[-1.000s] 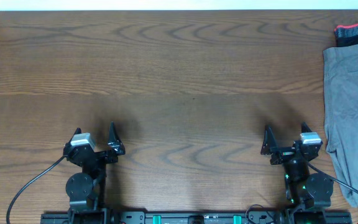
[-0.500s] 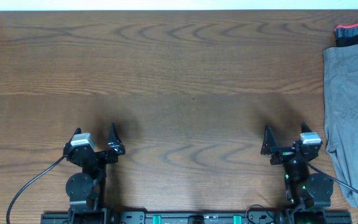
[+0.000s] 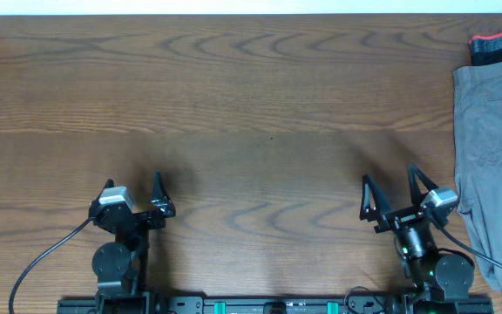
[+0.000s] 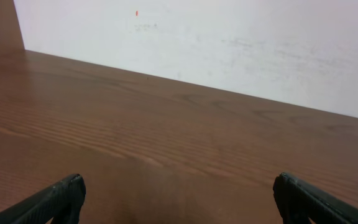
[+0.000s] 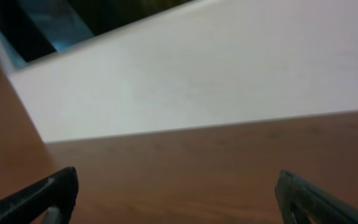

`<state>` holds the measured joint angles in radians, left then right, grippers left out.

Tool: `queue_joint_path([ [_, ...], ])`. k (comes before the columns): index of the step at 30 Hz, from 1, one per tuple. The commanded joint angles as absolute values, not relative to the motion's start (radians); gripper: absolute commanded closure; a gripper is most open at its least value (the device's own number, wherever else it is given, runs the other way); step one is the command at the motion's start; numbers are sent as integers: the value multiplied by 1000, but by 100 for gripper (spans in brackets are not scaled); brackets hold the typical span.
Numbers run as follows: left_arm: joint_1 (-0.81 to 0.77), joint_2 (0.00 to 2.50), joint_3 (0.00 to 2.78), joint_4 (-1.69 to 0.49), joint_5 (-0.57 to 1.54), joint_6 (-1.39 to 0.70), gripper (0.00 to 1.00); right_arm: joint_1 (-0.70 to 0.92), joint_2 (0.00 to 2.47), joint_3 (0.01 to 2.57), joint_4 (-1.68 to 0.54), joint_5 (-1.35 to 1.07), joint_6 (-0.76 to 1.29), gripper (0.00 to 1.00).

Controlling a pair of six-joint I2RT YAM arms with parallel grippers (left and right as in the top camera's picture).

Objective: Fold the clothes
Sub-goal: 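Reach the right gripper to the grey shorts' waistband at the right edge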

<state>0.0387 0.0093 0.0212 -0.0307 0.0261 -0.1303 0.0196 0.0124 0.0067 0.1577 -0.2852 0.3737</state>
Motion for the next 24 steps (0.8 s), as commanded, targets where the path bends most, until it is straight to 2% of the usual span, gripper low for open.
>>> queue_joint_path([
  [1, 43, 4, 4, -70, 10, -124, 2, 14, 7, 6, 232, -322, 441, 1],
  [6, 43, 4, 4, -70, 10, -124, 2, 14, 7, 17, 427, -247, 406, 1],
  [13, 43, 4, 4, -70, 10, -124, 2, 14, 116, 214, 281, -128, 183, 1],
  [18, 43, 4, 4, -70, 10, -124, 2, 13, 380, 413, 211, -6, 86, 1],
  [24, 43, 4, 4, -70, 10, -124, 2, 1, 820, 717, 133, 212, 1, 1],
])
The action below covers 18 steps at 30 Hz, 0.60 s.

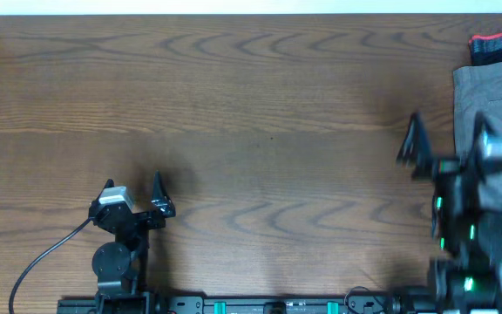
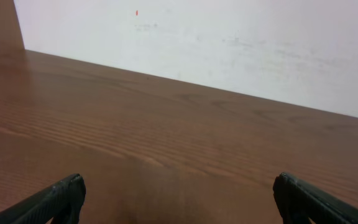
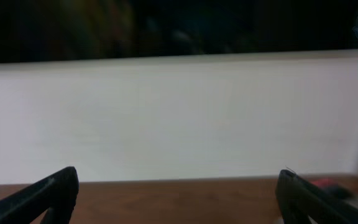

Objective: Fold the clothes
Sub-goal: 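Reach the right gripper to the grey shorts' waistband at the right edge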

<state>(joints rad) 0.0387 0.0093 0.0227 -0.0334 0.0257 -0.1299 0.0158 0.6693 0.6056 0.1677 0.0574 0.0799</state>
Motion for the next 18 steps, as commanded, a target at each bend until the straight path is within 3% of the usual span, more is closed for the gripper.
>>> queue_joint_path([
  [1, 43, 4, 4, -70, 10, -124, 2, -10, 900, 785, 93, 213, -15, 1],
  [7, 43, 4, 4, -70, 10, -124, 2, -138, 1378, 1208, -197, 213, -17, 1],
  [13, 43, 4, 4, -70, 10, -124, 2, -230, 1691, 1545, -543, 172, -16, 1],
  [18, 43, 4, 4, -71, 10, -124, 2, -250, 1779, 1574, -493, 183, -25, 1],
])
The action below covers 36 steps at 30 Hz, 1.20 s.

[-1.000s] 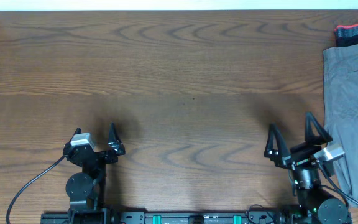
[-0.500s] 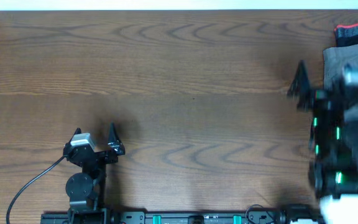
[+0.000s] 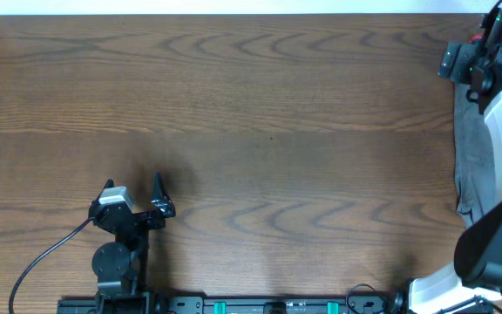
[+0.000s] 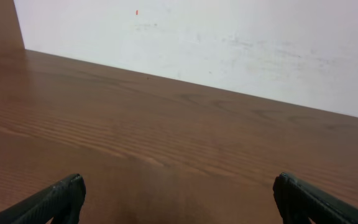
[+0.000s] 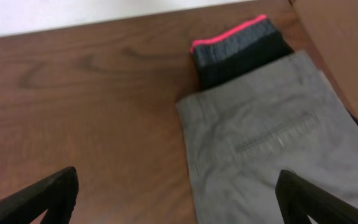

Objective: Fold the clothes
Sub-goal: 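Reach the right gripper to the grey shorts' waistband at the right edge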

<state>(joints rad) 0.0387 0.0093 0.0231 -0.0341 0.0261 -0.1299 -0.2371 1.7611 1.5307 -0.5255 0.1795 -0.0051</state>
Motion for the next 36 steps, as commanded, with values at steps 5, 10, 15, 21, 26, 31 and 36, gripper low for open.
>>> queue_joint_path([
  [5, 43, 4, 4, -70, 10, -124, 2, -265, 1882, 1574, -392, 192, -194, 4],
  [10, 43, 4, 4, -71, 10, -124, 2, -268, 1975, 1574, -361, 266, -227, 5],
  [15, 43, 4, 4, -71, 10, -124, 2, -286, 2061, 1574, -323, 266, -234, 6],
  [21, 43, 4, 4, -70, 10, -124, 2, -290, 2153, 1574, -260, 266, -278, 9],
  [26, 43, 4, 4, -70, 10, -124, 2, -291, 2209, 1574, -210, 329, -291, 11],
  [31, 43, 4, 4, -70, 10, -124, 2, -292, 2245, 1574, -183, 334, -343, 10],
  [36, 43, 4, 4, -70, 10, -124, 2, -298, 2294, 1574, -145, 340, -348, 11],
])
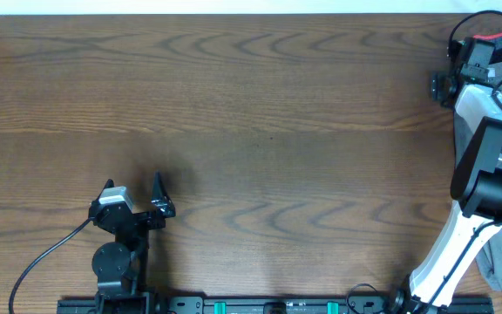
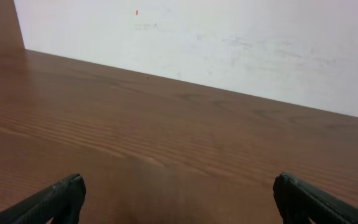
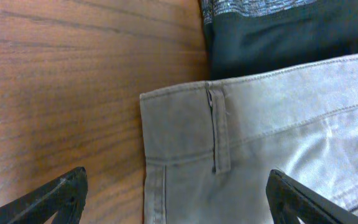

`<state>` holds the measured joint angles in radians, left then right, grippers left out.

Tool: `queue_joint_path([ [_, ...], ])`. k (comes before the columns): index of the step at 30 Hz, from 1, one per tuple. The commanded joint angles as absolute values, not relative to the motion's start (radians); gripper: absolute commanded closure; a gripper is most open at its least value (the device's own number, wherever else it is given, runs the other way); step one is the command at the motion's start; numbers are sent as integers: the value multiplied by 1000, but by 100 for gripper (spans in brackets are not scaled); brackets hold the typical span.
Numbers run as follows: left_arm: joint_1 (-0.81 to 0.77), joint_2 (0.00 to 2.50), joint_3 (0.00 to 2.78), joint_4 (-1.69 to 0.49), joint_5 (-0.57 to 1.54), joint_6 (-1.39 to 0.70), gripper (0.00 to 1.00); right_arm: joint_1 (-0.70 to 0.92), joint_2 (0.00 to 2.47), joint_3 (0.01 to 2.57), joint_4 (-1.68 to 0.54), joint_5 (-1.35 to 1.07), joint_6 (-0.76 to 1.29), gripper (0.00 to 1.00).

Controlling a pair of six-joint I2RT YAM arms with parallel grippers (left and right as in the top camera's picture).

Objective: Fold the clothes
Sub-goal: 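Reach the right gripper to the grey shorts' waistband at the right edge, then grasp the grey shorts' waistband corner with the right gripper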

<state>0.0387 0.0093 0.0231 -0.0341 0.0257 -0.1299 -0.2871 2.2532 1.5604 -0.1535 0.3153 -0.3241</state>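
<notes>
Grey trousers (image 3: pixel 260 143) lie flat at the table's far right, waistband corner and belt loop (image 3: pixel 219 129) showing in the right wrist view. Above them lies a folded black garment (image 3: pixel 284 37) with a red edge. My right gripper (image 3: pixel 176 202) hangs open just over the trousers' waistband corner, one finger over wood and the other over cloth. In the overhead view my right arm (image 1: pixel 478 148) covers most of the trousers. Near the front left edge my left gripper (image 1: pixel 132 187) is open over bare wood, holding nothing.
The brown wooden table (image 1: pixel 251 113) runs wide between the two arms. A white wall (image 2: pixel 229 43) stands behind its far edge. A black cable (image 1: pixel 33 266) trails from the left arm's base at the front.
My right gripper has come down closer to the trousers' waistband corner, which now fills its view. The left arm has not moved.
Both grippers stood open near the front edge, the right one beside the trousers. The right gripper was then farther out toward the back right, then above the black garment and trousers, and now low over the waistband corner. The left never moved.
</notes>
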Motion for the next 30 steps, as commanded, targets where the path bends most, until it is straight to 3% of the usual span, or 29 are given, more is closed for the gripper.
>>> queue_joint_path([
  [1, 43, 4, 4, -70, 10, -124, 2, -301, 2300, 1574, -142, 340, -347, 11],
  [9, 43, 4, 4, -71, 10, -124, 2, -315, 2342, 1574, -113, 344, -345, 12],
  [21, 43, 4, 4, -70, 10, -124, 2, -346, 2359, 1574, -92, 332, -344, 35],
  [22, 43, 4, 4, -71, 10, -124, 2, -346, 2359, 1574, -90, 332, -344, 40],
  [25, 43, 4, 4, -71, 10, -124, 2, -346, 2359, 1574, -90, 327, -330, 71],
  [28, 43, 4, 4, -71, 10, -124, 2, -346, 2359, 1574, -87, 306, -287, 88],
  [30, 43, 4, 4, -70, 10, -124, 2, -346, 2358, 1574, -79, 310, -229, 93],
])
